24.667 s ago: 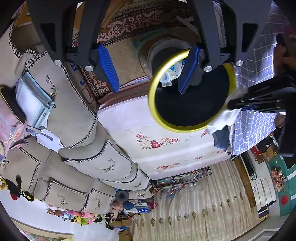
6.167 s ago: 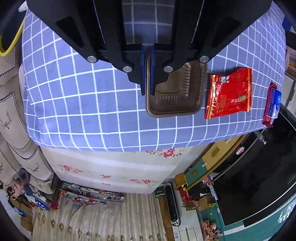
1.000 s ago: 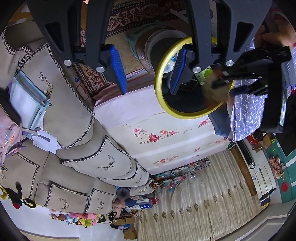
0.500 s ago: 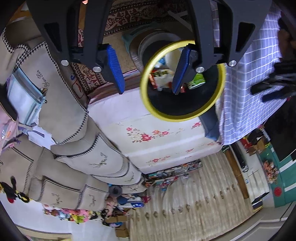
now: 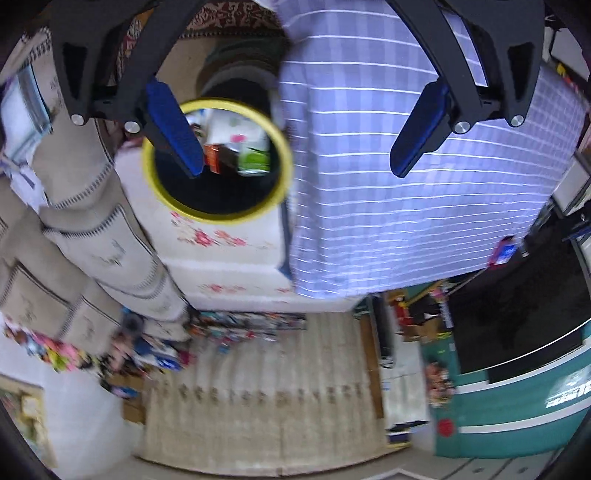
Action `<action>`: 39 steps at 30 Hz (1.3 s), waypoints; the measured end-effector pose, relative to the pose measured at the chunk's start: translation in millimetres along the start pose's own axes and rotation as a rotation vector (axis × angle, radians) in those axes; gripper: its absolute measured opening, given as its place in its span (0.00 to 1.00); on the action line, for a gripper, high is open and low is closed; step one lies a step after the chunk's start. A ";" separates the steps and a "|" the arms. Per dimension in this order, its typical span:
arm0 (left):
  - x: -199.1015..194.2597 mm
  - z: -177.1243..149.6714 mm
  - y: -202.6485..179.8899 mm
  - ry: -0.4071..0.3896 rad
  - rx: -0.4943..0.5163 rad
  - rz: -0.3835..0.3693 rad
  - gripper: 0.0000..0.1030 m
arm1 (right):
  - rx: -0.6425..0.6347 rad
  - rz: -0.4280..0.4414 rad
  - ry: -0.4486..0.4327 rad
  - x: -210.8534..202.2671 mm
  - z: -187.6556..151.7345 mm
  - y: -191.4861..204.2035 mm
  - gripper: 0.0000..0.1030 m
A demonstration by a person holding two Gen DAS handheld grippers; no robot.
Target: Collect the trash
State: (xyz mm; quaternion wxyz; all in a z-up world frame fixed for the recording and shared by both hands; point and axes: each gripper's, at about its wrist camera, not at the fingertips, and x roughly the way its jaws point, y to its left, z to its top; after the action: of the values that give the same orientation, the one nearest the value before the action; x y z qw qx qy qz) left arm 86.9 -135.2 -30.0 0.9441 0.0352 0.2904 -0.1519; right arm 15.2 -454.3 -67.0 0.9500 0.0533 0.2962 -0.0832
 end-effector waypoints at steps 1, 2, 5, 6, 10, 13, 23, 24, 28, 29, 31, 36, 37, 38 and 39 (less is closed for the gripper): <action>-8.1 -4.8 10.2 -0.005 -0.009 0.018 0.95 | -0.009 0.009 -0.010 -5.0 1.8 8.5 0.93; -22.9 -11.1 26.5 -0.013 -0.029 0.047 0.95 | -0.015 0.018 -0.023 -11.8 3.3 16.2 0.93; -51.2 -22.0 55.0 -0.048 -0.081 0.077 0.95 | -0.029 0.024 -0.059 -31.7 7.9 32.3 0.93; -61.5 -25.6 64.8 -0.058 -0.098 0.090 0.95 | -0.033 0.021 -0.070 -38.2 7.8 36.1 0.93; -89.7 -38.1 88.1 -0.092 -0.136 0.113 0.95 | -0.050 0.005 -0.099 -58.5 5.9 48.0 0.93; -102.6 -45.2 94.3 -0.100 -0.136 0.126 0.95 | -0.054 0.010 -0.101 -64.8 4.1 51.9 0.93; -120.0 -59.0 97.0 -0.103 -0.133 0.155 0.95 | -0.052 0.020 -0.108 -67.9 0.5 57.4 0.93; -119.2 -58.3 97.0 -0.101 -0.135 0.157 0.95 | -0.054 0.017 -0.108 -67.3 0.7 57.1 0.93; -112.7 -55.9 98.5 -0.089 -0.143 0.156 0.95 | -0.058 0.009 -0.109 -66.8 1.3 58.6 0.93; -110.5 -54.1 97.8 -0.088 -0.143 0.155 0.95 | -0.057 0.006 -0.111 -66.9 1.9 58.3 0.93; -104.7 -48.5 95.4 -0.087 -0.139 0.155 0.95 | -0.056 0.002 -0.114 -67.1 2.6 58.3 0.93; -101.8 -45.4 92.0 -0.085 -0.133 0.152 0.95 | -0.057 0.001 -0.114 -68.0 3.5 56.5 0.93; -101.2 -45.8 91.4 -0.084 -0.131 0.152 0.95 | -0.058 0.002 -0.113 -68.3 3.7 56.4 0.93; -100.3 -45.2 91.4 -0.083 -0.130 0.151 0.95 | -0.057 0.002 -0.113 -68.4 3.9 56.3 0.93; -99.6 -45.1 91.2 -0.083 -0.129 0.150 0.95 | -0.058 0.002 -0.114 -68.7 4.2 56.0 0.93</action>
State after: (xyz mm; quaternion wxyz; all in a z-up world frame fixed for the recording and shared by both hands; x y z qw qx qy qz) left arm 12.5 -14.9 -13.7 0.9643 -0.0103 0.2570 -0.0631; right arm -27.6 -391.3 -21.4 0.9665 0.0213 0.2439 -0.0768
